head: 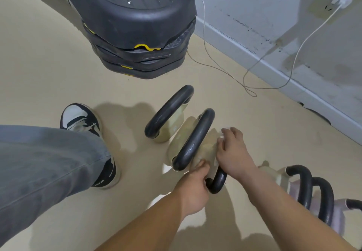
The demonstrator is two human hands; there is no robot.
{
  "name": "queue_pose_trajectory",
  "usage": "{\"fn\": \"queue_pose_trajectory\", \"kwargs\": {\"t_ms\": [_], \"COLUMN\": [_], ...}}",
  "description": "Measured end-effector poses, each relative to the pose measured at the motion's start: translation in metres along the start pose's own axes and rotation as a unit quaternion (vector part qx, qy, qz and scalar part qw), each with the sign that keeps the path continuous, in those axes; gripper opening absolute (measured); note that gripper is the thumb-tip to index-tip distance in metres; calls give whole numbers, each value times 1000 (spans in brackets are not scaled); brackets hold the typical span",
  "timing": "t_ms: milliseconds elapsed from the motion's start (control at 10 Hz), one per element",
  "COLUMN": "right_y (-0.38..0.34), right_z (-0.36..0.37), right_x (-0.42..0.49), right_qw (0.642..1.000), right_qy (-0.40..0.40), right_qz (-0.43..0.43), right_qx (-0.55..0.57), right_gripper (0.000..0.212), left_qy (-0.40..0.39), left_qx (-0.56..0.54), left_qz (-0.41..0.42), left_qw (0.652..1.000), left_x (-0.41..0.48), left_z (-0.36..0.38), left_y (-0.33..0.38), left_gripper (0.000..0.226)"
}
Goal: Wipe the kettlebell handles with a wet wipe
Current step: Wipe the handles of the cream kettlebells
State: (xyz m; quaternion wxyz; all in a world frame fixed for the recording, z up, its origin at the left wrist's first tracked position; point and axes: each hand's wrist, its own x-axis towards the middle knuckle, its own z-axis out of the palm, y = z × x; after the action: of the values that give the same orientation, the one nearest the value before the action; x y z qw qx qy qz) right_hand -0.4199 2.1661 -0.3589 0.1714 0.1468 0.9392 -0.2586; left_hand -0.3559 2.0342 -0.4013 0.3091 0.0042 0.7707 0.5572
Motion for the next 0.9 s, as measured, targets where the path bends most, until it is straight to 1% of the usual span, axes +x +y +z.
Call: {"fn": "queue_pose_trajectory", "kwargs": {"t_ms": [100,200,300,400,500,600,700,800,900], "right_y": [-2,-8,-4,7,5,6,10,14,11], "right_z": [-13,-13,1,24,37,48,51,44,26], "right_x": [24,30,7,-39,-86,-109,-104,-84,-41], "right_qw": [990,986,990,989,994,991,992,989,990], "right_qy": [-84,-77,-3,39,39,46,55,87,79], "right_qz": [29,35,3,-91,-99,-127,-117,-119,-75], "right_qx": [-106,-144,-138,-114,-18,-13,-12,17,89], "right_gripper": [29,32,33,57,66,67,62,62,49], "left_qy": [-12,-39,0,2,-32,-51,31,45,20], "left_qx": [31,121,-4,-135,-130,39,38,121,128], "left_qz": [4,63,23,22,56,159,73,51,36], "left_qw": [999,990,1000,991,989,985,996,990,991], "left_x": [1,3,9,5,-2,-6,-8,-2,7], "left_z": [-2,-7,-1,-8,-11,-11,-7,-4,4], "left_y": [-3,-7,-12,-22,-12,-13,-9,-15,-11], "left_gripper": [70,68,50,32,35,38,31,47,44]}}
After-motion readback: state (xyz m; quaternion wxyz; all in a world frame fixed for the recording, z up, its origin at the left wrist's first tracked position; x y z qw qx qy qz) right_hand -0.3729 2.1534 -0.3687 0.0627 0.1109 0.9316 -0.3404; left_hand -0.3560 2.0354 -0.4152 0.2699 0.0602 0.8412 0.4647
